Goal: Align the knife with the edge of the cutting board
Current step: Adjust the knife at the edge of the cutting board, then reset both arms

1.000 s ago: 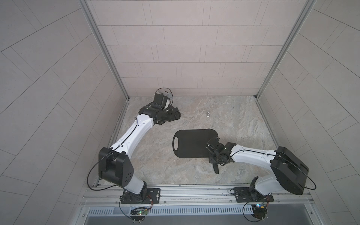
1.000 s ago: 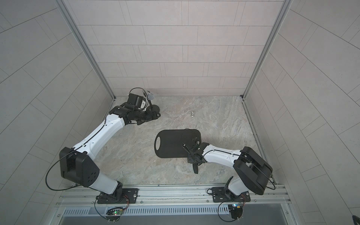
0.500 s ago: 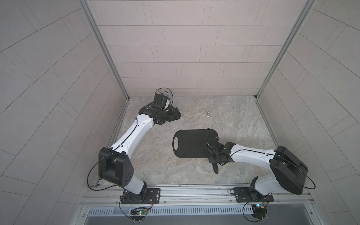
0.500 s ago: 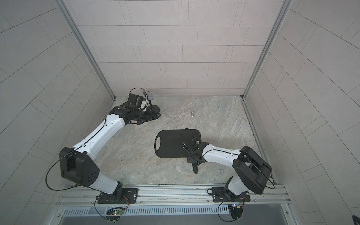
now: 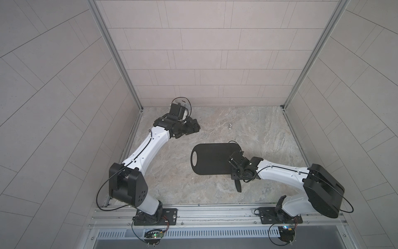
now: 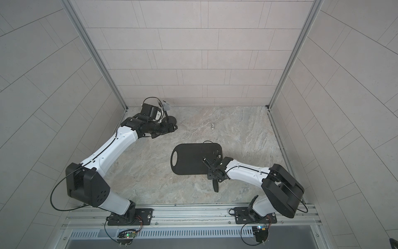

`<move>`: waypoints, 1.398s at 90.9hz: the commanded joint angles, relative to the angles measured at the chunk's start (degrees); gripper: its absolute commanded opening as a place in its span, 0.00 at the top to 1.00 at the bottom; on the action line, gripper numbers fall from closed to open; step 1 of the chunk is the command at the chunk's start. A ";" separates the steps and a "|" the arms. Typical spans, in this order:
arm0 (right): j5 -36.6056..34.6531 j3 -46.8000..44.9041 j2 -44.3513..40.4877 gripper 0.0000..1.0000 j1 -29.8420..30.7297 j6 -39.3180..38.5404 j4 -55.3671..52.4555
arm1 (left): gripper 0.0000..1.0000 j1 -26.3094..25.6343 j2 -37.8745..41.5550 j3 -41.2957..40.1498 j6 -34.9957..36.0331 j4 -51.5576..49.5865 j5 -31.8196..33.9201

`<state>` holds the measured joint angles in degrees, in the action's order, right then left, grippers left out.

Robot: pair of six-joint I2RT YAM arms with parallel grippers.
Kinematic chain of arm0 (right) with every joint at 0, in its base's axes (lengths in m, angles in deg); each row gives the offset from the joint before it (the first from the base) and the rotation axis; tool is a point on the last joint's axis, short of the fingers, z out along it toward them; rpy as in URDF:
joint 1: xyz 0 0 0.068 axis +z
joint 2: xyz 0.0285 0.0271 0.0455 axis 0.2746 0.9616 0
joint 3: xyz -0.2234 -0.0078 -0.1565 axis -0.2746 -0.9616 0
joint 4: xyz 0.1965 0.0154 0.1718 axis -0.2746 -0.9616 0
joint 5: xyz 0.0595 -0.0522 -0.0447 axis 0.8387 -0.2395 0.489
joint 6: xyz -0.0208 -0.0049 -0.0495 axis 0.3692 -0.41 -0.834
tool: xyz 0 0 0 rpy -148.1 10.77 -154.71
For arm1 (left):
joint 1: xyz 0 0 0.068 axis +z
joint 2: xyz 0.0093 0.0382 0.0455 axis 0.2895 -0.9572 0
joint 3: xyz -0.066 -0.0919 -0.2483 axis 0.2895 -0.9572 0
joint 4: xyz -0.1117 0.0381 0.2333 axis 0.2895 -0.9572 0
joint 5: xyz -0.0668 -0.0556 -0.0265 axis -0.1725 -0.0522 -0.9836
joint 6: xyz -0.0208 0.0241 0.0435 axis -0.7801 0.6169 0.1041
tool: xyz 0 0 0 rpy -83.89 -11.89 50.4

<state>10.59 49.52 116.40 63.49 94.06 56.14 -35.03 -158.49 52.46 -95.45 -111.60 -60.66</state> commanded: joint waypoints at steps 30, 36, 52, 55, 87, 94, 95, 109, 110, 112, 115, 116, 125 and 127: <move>4.53 2.80 -17.45 0.00 -9.90 -9.62 -3.48 | 0.00 -0.39 0.85 0.03 1.28 -1.45 2.20; 6.98 3.40 -19.19 0.00 -13.94 -11.63 -4.12 | 0.00 -0.36 0.99 -0.04 1.38 -1.46 3.45; 13.88 5.72 -19.93 0.00 -25.14 -17.27 -4.61 | 0.00 -0.41 2.00 -0.81 1.85 -1.41 9.74; 14.77 6.44 -19.58 0.00 -26.75 -18.27 -4.61 | 0.00 -0.42 2.37 -1.11 1.90 -1.25 11.23; 21.06 9.81 -13.75 0.00 -45.07 -22.66 1.17 | 0.00 -0.71 8.48 -8.89 2.48 5.68 32.79; 20.75 10.11 -12.64 0.00 -48.32 -23.26 3.41 | 0.00 -0.78 9.84 -11.94 2.81 8.81 37.19; 20.62 10.12 -12.51 0.00 -48.73 -23.33 3.60 | 0.00 -0.78 10.00 -12.29 2.85 9.13 37.78; 16.43 9.70 -11.19 0.00 -53.74 -22.89 7.83 | 0.00 -0.88 11.27 -18.05 4.57 16.24 43.53; 16.09 9.47 -11.26 0.00 -54.12 -22.75 8.45 | 0.00 -0.88 11.33 -18.42 4.78 16.80 44.02; 15.62 8.75 -11.41 0.00 -54.75 -22.30 9.70 | 0.00 -0.94 11.48 -19.68 5.38 18.47 44.81; 14.88 7.88 -11.63 0.00 -55.74 -21.74 11.77 | 0.00 -0.93 11.73 -21.56 6.46 20.88 45.87; 14.66 7.37 -11.69 0.00 -56.04 -21.52 12.65 | 0.00 -0.99 11.82 -22.37 6.78 21.97 46.34; 10.97 3.48 -12.22 0.00 -57.55 -20.37 19.79 | 0.00 -0.97 11.95 -28.23 10.22 28.76 50.45; 9.99 2.70 -12.12 0.00 -57.56 -20.29 21.32 | 0.00 -0.94 11.75 -28.84 10.91 29.70 51.52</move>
<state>26.15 55.91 105.05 6.92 72.53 68.23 -35.62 -147.26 27.50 -89.40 -91.25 -16.46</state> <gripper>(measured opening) 0.998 0.999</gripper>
